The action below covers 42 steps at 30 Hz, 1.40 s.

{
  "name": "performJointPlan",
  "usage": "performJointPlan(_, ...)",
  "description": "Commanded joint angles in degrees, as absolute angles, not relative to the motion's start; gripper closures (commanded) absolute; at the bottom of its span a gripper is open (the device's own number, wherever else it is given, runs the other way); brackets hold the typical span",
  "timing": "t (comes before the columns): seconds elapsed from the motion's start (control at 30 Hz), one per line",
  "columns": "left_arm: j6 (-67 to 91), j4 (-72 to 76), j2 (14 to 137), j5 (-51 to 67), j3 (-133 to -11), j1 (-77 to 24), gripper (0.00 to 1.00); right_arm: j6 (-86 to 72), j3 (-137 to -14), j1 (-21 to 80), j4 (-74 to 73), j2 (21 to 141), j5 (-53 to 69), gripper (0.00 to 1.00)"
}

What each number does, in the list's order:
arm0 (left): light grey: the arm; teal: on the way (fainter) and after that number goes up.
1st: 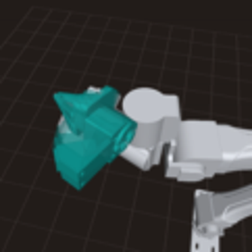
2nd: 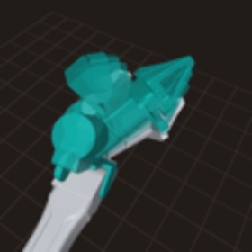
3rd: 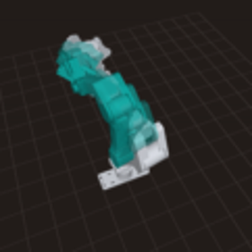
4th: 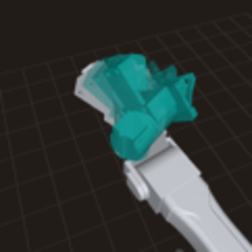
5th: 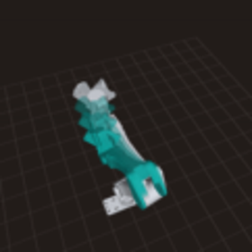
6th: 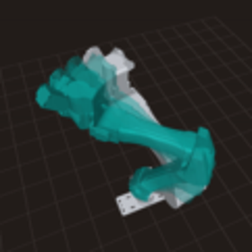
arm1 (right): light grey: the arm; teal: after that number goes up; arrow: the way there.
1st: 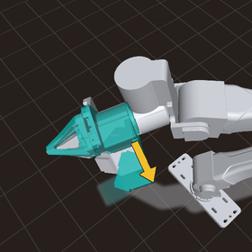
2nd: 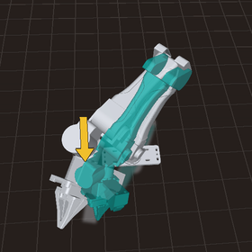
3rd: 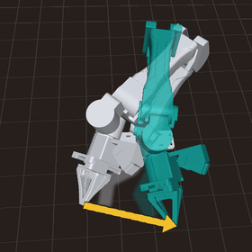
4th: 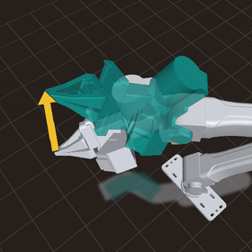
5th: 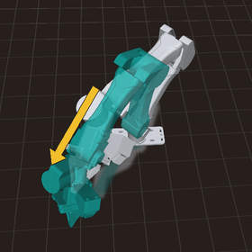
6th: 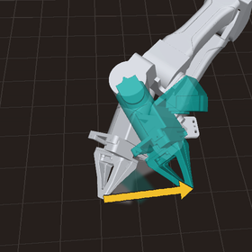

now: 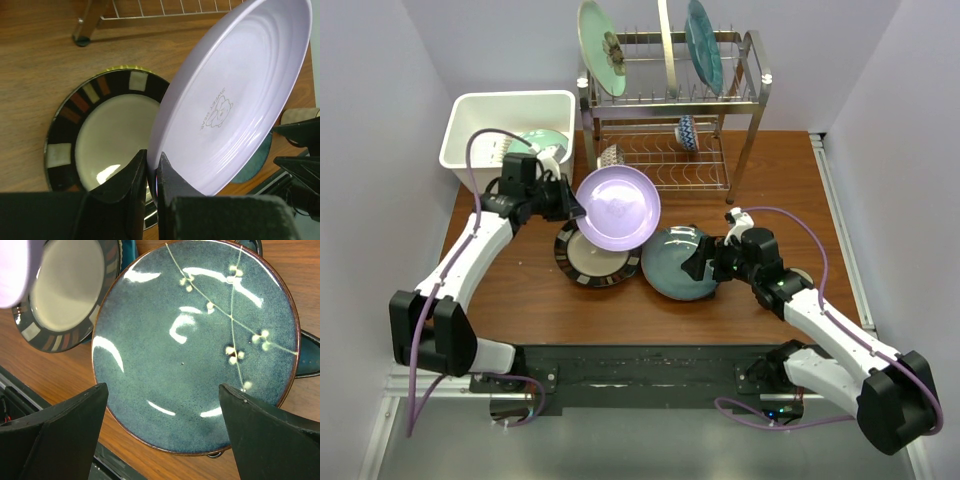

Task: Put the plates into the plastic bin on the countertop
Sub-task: Place the plate in the plastic bin.

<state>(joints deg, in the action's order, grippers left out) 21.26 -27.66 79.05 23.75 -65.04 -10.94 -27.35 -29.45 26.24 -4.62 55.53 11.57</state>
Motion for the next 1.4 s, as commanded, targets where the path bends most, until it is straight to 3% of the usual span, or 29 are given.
performJointPlan(0.0,20.22,-26.54,75.41,25.05,-67.41,-7.83,1.0,-26.63,-29.18,26.46,-1.67,54.58,12.48,0.03)
performJointPlan(0.83,24.61,-20.4,68.82,32.78,-63.28,12.56,1.0,-27.68,-27.69,26.46,-0.35,55.46,11.87,0.01)
performJointPlan(1.37,31.82,-12.66,70.84,29.53,-64.77,17.23,1.0,-27.42,-27.77,26.46,-0.53,56.43,11.43,0.01)
